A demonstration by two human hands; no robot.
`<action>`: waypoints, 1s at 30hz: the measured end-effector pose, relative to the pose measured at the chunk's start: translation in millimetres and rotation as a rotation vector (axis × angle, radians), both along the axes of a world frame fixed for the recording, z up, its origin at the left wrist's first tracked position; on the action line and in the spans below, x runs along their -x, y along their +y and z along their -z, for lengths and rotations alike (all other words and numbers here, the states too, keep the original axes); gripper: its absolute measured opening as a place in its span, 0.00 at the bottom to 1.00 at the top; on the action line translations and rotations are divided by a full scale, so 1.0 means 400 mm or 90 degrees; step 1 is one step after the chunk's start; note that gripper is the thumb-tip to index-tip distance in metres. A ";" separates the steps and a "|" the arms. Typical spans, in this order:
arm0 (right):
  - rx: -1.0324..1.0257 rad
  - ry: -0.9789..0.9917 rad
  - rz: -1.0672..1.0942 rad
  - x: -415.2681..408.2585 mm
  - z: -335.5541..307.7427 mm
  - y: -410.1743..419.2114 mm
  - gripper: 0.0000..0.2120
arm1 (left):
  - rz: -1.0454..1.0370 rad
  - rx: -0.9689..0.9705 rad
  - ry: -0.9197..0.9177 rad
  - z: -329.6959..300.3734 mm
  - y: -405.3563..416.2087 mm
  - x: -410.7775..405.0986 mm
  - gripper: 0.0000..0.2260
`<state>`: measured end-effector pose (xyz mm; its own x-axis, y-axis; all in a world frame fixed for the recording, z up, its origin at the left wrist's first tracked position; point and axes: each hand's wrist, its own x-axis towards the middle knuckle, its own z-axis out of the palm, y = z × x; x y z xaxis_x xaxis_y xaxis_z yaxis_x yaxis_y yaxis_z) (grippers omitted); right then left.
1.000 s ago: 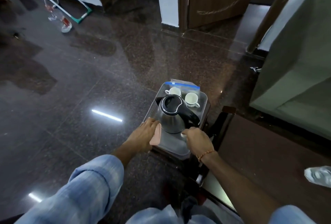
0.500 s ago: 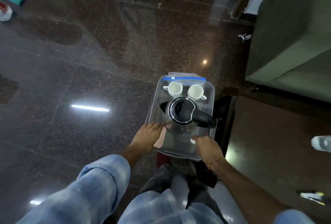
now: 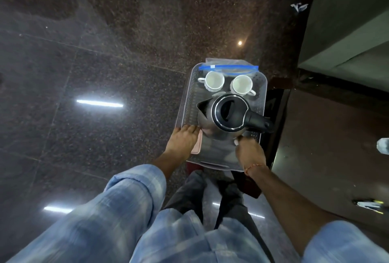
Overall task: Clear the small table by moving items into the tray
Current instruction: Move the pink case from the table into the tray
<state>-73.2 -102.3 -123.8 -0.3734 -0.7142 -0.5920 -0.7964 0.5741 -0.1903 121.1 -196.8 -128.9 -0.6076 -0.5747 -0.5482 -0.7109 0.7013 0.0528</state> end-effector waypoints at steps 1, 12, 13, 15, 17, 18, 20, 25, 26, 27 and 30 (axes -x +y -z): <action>0.006 -0.004 0.038 0.000 0.008 -0.001 0.14 | -0.001 -0.002 0.004 0.005 0.000 -0.001 0.34; 0.033 -0.054 0.203 0.001 0.056 0.000 0.10 | 0.035 -0.090 -0.064 0.021 -0.022 -0.009 0.48; 0.027 -0.052 0.201 0.002 0.056 -0.002 0.12 | 0.038 -0.087 -0.068 0.019 -0.021 -0.011 0.48; 0.020 -0.055 0.207 0.002 0.048 -0.004 0.14 | 0.052 -0.067 -0.068 0.014 -0.018 -0.019 0.46; 0.013 -0.058 0.213 0.002 0.027 -0.004 0.16 | 0.068 -0.059 -0.054 0.005 -0.017 -0.032 0.46; 0.010 -0.057 0.218 0.004 0.012 -0.003 0.17 | 0.073 -0.060 -0.043 -0.003 -0.019 -0.040 0.46; 0.003 -0.052 0.227 0.014 -0.024 -0.003 0.20 | 0.085 -0.064 -0.024 -0.025 -0.027 -0.057 0.45; 0.007 -0.046 0.274 0.077 -0.136 0.012 0.21 | 0.110 -0.067 0.058 -0.095 -0.071 -0.094 0.41; 0.015 -0.043 0.284 0.092 -0.159 0.023 0.21 | 0.115 -0.065 0.075 -0.112 -0.082 -0.099 0.40; 0.028 -0.039 0.297 0.107 -0.178 0.037 0.20 | 0.120 -0.061 0.091 -0.127 -0.091 -0.101 0.39; 0.049 -0.001 0.317 0.151 -0.227 0.092 0.16 | 0.142 -0.063 0.108 -0.160 -0.092 -0.095 0.37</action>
<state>-133.6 -65.6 -33.2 -0.6791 -0.4914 -0.5453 -0.4288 0.8685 -0.2486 159.1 -233.4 -65.1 -0.8011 -0.3651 -0.4743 -0.5145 0.8250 0.2339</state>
